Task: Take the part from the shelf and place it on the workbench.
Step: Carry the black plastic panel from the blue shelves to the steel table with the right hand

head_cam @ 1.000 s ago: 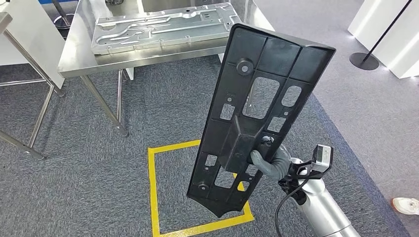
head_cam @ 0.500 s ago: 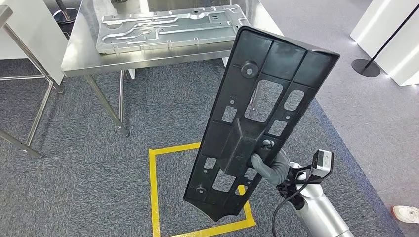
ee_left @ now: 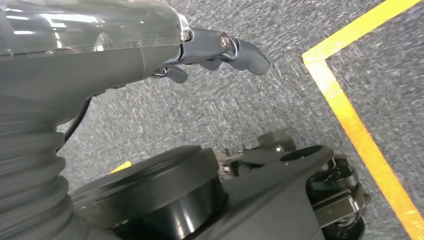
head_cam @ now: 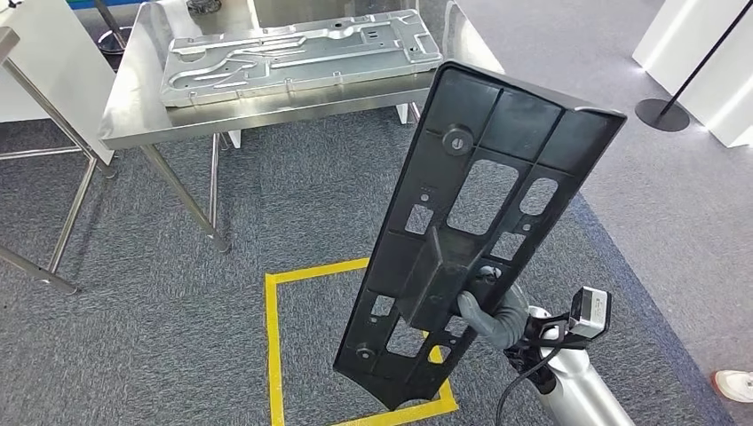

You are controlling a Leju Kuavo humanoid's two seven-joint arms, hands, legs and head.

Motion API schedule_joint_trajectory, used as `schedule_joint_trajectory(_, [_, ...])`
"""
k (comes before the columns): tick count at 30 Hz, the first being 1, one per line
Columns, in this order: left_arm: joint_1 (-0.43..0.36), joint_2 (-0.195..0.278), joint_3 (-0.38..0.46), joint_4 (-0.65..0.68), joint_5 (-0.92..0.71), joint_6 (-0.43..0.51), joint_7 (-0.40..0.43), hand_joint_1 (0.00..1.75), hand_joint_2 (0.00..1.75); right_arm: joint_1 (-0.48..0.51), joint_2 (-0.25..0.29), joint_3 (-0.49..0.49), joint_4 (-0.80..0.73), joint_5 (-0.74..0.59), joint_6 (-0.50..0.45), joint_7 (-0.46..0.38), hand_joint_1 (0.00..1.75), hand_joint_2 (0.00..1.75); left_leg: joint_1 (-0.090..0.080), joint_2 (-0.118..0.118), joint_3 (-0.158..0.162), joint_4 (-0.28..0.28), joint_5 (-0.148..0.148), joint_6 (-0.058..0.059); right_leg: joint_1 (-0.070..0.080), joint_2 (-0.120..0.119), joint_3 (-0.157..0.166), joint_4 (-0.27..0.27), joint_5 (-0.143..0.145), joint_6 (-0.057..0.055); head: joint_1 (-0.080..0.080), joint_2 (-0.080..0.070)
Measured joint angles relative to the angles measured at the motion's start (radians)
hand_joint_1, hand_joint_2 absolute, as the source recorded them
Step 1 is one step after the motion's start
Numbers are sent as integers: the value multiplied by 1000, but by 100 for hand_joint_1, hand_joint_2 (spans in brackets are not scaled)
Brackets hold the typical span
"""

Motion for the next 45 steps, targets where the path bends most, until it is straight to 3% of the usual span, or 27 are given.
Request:
schedule_joint_trajectory(2, [-1,1,0,0,-3,0,2,0,175,5,0,-5,-7,0,0,0,175,175,-3,0,66,-138,70,15,3,3,7,0,-3,2,0,0])
schedule_joint_trajectory(4, [-2,2,-1,0,-6,0,2,0,175,10,0,-11,-12,0,0,-1,175,175,-9,0,110,-234,98,27,5,5,8,0,-6,10,0,0])
schedule_joint_trajectory(7, [-3,2,-4,0,-8,0,4,0,175,19,1,-16,-18,0,0,-2,175,175,-10,-1,118,-258,99,39,3,4,8,-4,-5,27,0,0])
schedule_joint_trajectory(9, [-4,1,-7,0,-9,0,5,0,175,23,4,-20,-25,0,0,-3,175,175,-4,0,126,-273,107,50,3,4,-4,27,-26,37,0,0])
schedule_joint_trajectory(12, [-5,0,-12,0,-12,0,6,0,175,33,6,-27,-30,1,-1,-5,175,175,-4,1,131,-280,107,61,2,4,-95,204,-107,47,0,0])
schedule_joint_trajectory(13, [-4,0,-14,0,-12,0,7,0,175,38,6,-29,-30,2,-2,-5,175,175,-4,1,131,-279,105,61,0,4,-123,253,-118,49,0,0])
schedule_joint_trajectory(14, [-4,0,-16,0,-14,-1,7,0,175,43,6,-31,-30,4,-2,-5,175,175,-4,0,133,-278,103,61,-1,4,-135,269,-112,51,0,0])
schedule_joint_trajectory(15, [-4,0,-19,0,-16,-1,8,0,175,47,6,-33,-31,5,-3,-5,175,175,-4,0,135,-276,100,59,-3,4,-127,244,-86,52,0,0])
schedule_joint_trajectory(17, [-4,-1,-22,0,-19,-2,8,0,175,48,6,-36,-34,8,-4,-5,175,175,-4,-1,142,-270,90,53,-6,3,-67,114,-15,51,0,0])
schedule_joint_trajectory(19, [-4,-2,-23,0,-19,-3,8,0,175,49,7,-38,-38,9,-4,-6,175,175,-7,-1,142,-261,79,42,-3,2,-23,17,16,42,0,0])
schedule_joint_trajectory(21, [-5,-2,-23,0,-20,-3,8,0,175,52,8,-38,-41,11,-4,-7,175,175,-10,0,141,-259,73,31,2,3,-19,3,11,30,0,0])
schedule_joint_trajectory(24, [-7,-2,-24,0,-22,-3,9,0,175,58,8,-39,-49,12,-6,-9,175,175,-8,1,138,-236,55,14,-3,4,-6,-4,4,12,0,0])
schedule_joint_trajectory(25, [-8,-2,-24,0,-22,-4,9,0,175,59,8,-40,-53,12,-6,-10,175,175,-6,1,121,-198,36,8,-4,3,1,-6,1,7,0,0])
schedule_joint_trajectory(27, [-7,-2,-25,0,-24,-4,9,0,175,61,7,-42,-58,13,-7,-12,175,175,-3,1,53,-71,-11,0,-3,2,11,-7,-8,-1,0,0])
schedule_joint_trajectory(29, [-8,-2,-25,0,-23,-5,9,0,175,66,7,-42,-58,13,-7,-12,175,175,-1,1,-8,19,-24,-3,-2,3,22,-7,-18,-2,0,0])
schedule_joint_trajectory(30, [-8,-2,-25,0,-23,-5,10,0,175,69,7,-42,-59,14,-7,-12,175,175,0,1,-13,12,-2,-2,-2,4,29,-7,-24,-1,0,0])
schedule_joint_trajectory(31, [-9,-1,-25,0,-23,-5,10,0,175,71,7,-42,-60,14,-7,-12,175,175,-1,1,0,-31,36,2,-2,4,39,-7,-30,1,0,0])
schedule_joint_trajectory(33, [-7,-1,-24,0,-24,-6,12,0,175,71,7,-42,-64,14,-7,-12,175,175,-5,1,50,-159,108,15,-1,6,56,-8,-44,7,0,0])
schedule_joint_trajectory(35, [-7,-1,-24,0,-24,-6,12,0,175,71,7,-43,-66,14,-7,-12,175,175,-11,1,81,-231,122,29,0,7,63,-10,-50,18,0,0])
schedule_joint_trajectory(38, [-4,-1,-24,0,-23,-6,12,0,175,70,9,-43,-68,14,-6,-12,175,175,-11,-1,99,-257,112,47,0,7,68,-4,-47,38,0,0])
schedule_joint_trajectory(40, [-4,-1,-24,0,-22,-6,12,0,175,67,11,-45,-70,14,-5,-12,175,175,-7,-2,121,-269,108,58,-2,6,43,49,-68,46,0,0])
schedule_joint_trajectory(43, [-5,-2,-24,0,-22,-6,10,0,175,65,14,-47,-69,15,-1,-11,175,175,-6,-2,143,-274,93,66,-4,5,-80,228,-129,54,1,0])
schedule_joint_trajectory(44, [-5,-2,-24,0,-22,-6,10,0,175,66,14,-47,-68,15,-1,-10,175,175,-7,-2,151,-274,86,66,-5,5,-114,262,-130,56,1,0])
schedule_joint_trajectory(45, [-4,-2,-24,0,-22,-6,10,0,175,66,14,-47,-68,16,-1,-10,175,175,-7,-3,161,-274,78,64,-5,5,-130,259,-113,56,1,0])
